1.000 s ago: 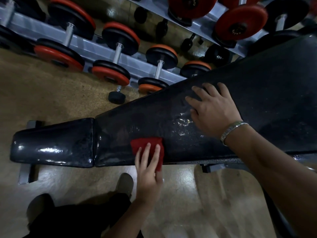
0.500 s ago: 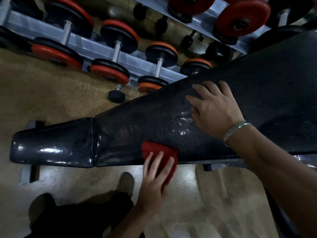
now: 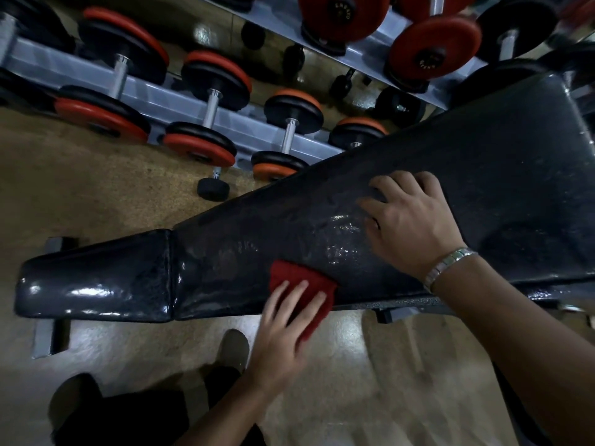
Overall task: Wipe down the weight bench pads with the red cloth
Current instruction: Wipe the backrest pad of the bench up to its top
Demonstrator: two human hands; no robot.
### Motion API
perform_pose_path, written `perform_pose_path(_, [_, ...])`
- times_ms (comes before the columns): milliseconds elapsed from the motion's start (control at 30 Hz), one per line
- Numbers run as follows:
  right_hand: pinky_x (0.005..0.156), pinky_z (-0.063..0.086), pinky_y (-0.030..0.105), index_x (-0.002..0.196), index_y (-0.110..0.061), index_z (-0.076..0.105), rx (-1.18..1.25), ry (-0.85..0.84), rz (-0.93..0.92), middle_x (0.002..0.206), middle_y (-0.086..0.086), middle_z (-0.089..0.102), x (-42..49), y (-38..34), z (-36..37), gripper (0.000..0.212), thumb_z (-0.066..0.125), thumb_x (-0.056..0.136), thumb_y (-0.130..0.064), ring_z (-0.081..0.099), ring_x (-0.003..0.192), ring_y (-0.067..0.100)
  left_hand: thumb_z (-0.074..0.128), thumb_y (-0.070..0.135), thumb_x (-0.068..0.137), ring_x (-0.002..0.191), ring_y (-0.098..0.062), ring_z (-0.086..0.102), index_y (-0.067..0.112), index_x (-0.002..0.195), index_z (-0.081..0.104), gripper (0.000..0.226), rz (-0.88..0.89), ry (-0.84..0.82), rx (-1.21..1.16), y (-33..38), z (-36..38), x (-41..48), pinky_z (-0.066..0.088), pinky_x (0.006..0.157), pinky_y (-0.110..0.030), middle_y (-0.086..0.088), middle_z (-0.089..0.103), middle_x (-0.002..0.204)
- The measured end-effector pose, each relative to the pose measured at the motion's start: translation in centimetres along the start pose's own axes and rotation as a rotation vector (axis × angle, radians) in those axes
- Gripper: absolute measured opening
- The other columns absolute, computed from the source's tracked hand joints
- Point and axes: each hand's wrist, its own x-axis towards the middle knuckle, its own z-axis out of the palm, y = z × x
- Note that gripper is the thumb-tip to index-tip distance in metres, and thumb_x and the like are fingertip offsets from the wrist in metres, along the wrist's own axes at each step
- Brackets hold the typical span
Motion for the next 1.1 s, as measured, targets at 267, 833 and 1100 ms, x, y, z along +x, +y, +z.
perform_pose_path(267, [0.096,0.037,0.053,0.101,-0.021,0.072,-0.027,-0.068,0.003,0.120,0.007,0.062,0.4,0.0,-0.5,0.025,0.055,0.087,-0.032,0.053,0.111,0.034,0.042,0.026,0.103,0.157,-0.025,0.013,0.040,0.158,0.033,0.058,-0.029,0.045,-0.154,5.9,0.8,3.9,0.031,0.121,-0.054,0.008,0.026,0.168])
perform_pose_path(833, [0.095,0.037,0.054,0.098,-0.019,0.072,-0.027,-0.057,0.013,0.116,0.008,0.063,0.3,-0.1,-0.4,0.023,0.057,0.085,-0.031,0.054,0.106,0.035,0.054,0.023,0.103,0.155,-0.014,0.018,0.044,0.153,0.040,0.057,-0.260,0.104,-0.180,1.8,-0.8,3.6,0.025,0.126,-0.046,0.021,0.030,0.163])
perform_pose_path(1100, [0.095,0.036,0.054,0.094,-0.018,0.071,-0.020,-0.022,0.034,0.112,0.009,0.064,0.4,-0.7,-0.2,0.021,0.057,0.083,-0.029,0.054,0.104,0.035,0.052,0.025,0.105,0.157,-0.018,0.013,0.041,0.155,0.038,0.055,-0.271,0.108,-0.200,3.9,-1.1,7.6,0.015,0.127,-0.038,0.017,0.027,0.165])
